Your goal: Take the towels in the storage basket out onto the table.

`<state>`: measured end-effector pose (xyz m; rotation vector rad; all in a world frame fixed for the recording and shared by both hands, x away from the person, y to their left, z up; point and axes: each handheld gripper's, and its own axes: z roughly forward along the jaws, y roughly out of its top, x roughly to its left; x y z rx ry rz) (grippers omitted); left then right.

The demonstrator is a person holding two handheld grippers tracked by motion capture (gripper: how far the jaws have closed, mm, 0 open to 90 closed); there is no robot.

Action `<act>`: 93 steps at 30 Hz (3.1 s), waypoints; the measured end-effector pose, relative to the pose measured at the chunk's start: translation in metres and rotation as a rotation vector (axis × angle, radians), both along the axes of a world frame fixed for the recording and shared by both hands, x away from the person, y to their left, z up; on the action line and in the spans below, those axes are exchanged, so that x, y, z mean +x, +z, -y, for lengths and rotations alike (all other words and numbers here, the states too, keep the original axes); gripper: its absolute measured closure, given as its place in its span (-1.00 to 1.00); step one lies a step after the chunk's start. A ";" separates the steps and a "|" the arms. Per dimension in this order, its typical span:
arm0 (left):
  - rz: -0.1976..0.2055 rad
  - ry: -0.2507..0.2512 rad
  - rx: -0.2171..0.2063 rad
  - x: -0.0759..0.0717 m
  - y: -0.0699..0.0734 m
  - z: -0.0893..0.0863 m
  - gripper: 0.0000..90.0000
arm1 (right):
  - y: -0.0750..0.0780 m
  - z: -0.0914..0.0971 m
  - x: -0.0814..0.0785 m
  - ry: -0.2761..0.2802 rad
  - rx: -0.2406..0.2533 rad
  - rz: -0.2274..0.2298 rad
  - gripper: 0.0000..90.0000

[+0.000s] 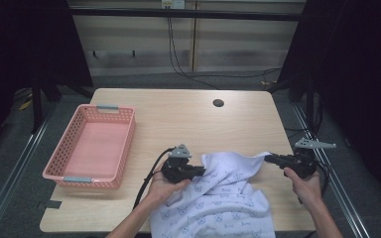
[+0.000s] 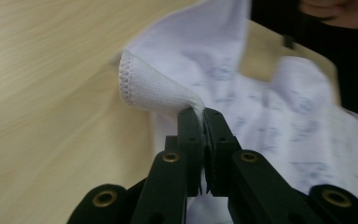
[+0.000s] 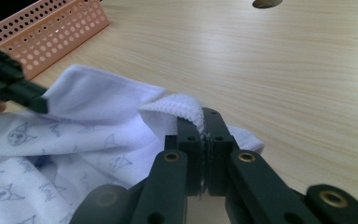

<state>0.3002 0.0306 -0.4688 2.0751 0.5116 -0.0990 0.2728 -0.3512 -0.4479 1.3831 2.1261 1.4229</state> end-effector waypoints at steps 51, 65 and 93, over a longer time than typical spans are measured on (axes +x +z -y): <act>0.154 0.293 -0.267 0.045 0.110 -0.099 0.97 | 0.093 0.016 0.006 -0.025 0.044 0.185 0.95; 0.127 0.524 -0.277 0.124 0.128 -0.125 0.88 | 0.139 -0.015 0.104 -0.049 0.018 0.187 0.94; -0.084 0.205 -0.019 -0.016 0.002 -0.097 0.52 | -0.004 -0.048 -0.018 0.190 -0.052 -0.081 0.28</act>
